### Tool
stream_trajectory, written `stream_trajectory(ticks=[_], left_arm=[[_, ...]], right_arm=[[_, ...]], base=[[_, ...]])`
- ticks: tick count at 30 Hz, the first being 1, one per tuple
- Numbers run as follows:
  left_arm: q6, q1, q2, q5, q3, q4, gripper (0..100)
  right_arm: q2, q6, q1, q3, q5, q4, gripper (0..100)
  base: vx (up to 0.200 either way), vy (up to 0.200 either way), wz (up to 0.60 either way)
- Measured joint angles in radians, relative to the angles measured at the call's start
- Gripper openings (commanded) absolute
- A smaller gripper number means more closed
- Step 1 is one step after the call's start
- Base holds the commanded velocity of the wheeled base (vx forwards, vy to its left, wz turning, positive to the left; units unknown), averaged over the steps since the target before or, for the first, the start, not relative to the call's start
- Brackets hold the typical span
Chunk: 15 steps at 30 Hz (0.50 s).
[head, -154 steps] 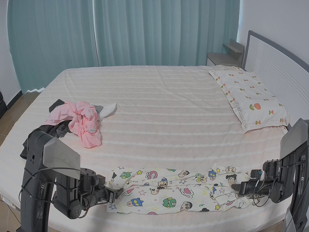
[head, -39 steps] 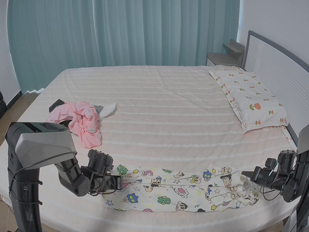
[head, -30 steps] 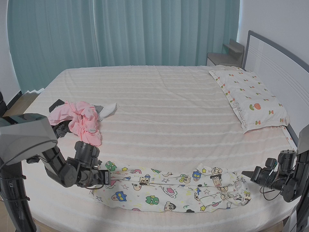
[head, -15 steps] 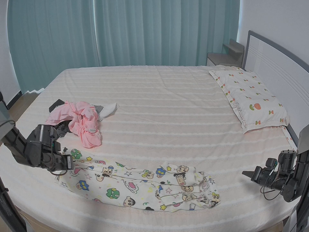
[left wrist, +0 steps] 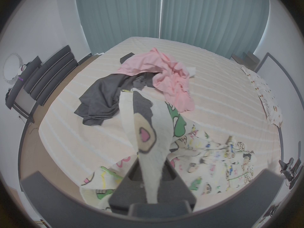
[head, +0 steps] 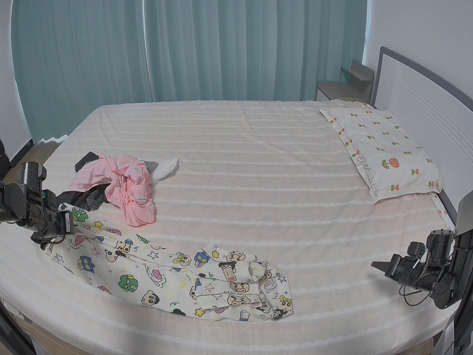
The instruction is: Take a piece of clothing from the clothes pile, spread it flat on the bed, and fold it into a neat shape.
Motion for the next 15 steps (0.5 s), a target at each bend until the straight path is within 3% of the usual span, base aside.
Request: stream_trajectory(ticks=[8, 15], left_arm=[[-0.174, -0.270, -0.029, 0.107, -0.010, 0.026, 0], [-0.367, -0.596, -0.003, 0.241, -0.077, 0.035, 0]], right_arm=[[0.000, -0.001, -0.001, 0.000, 0.001, 0.000, 0], [0.000, -0.003, -0.001, 0.000, 0.001, 0.001, 0]], base=[[0.000, 0.000, 0.00], [0.000, 0.000, 0.00]])
